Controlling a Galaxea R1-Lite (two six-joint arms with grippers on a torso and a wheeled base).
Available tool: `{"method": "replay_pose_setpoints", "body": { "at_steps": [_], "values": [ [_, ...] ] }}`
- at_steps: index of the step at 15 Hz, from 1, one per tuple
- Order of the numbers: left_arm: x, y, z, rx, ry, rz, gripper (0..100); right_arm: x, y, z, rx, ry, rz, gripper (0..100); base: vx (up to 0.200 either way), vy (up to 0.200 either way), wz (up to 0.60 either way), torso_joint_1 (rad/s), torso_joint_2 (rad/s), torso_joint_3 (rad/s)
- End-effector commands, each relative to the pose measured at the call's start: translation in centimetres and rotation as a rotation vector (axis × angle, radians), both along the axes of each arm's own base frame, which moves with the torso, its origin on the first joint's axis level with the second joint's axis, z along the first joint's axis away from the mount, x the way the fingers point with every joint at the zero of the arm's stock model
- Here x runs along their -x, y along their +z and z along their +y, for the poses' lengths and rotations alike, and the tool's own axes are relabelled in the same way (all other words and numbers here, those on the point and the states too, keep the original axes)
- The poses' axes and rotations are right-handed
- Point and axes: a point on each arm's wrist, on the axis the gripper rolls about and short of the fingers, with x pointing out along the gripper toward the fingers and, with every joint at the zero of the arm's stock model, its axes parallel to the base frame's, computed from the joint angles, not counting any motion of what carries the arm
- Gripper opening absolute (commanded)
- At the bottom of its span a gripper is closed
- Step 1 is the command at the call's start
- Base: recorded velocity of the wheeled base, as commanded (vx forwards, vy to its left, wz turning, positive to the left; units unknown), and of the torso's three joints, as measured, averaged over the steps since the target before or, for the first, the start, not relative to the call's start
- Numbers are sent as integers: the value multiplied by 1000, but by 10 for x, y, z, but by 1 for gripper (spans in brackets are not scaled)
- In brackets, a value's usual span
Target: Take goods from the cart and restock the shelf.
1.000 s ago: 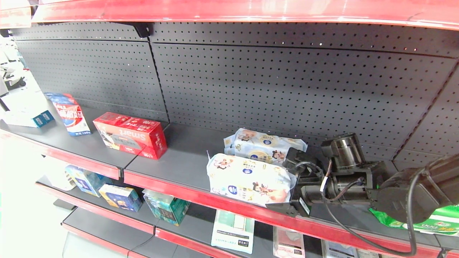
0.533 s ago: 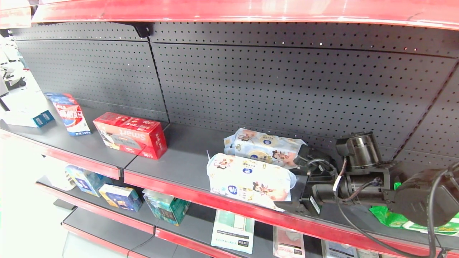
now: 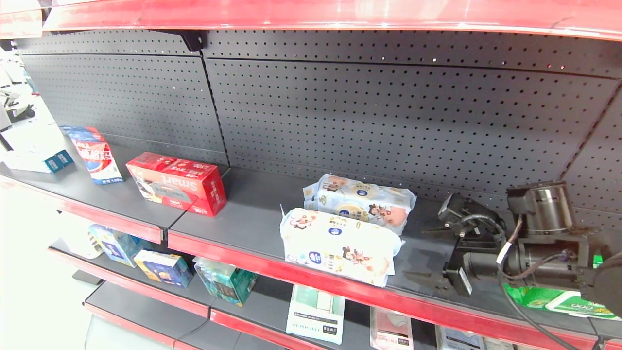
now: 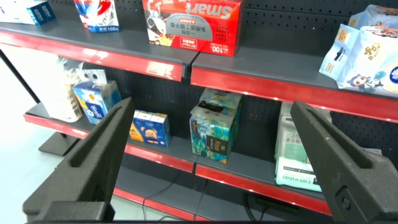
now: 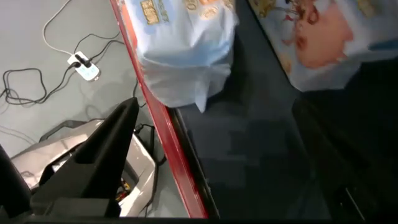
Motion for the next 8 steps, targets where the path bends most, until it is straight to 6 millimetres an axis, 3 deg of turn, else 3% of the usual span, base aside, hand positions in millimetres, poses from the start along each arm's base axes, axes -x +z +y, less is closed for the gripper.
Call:
{"method": "replay_pose_setpoints", "body": {
  "at_steps": [1, 5, 8],
  "values": [
    [0, 0, 0, 0, 2, 1, 100, 24, 22, -21, -20, -62, -46, 100, 0, 0, 0, 0, 0, 0],
    [0, 0, 0, -1, 2, 1, 100, 66, 37, -56, -19, -225, -20, 100, 0, 0, 0, 0, 0, 0],
    [0, 0, 0, -1, 0, 1, 100, 102, 41, -67, -64, -388, -80, 100, 0, 0, 0, 0, 0, 0]
  ]
}}
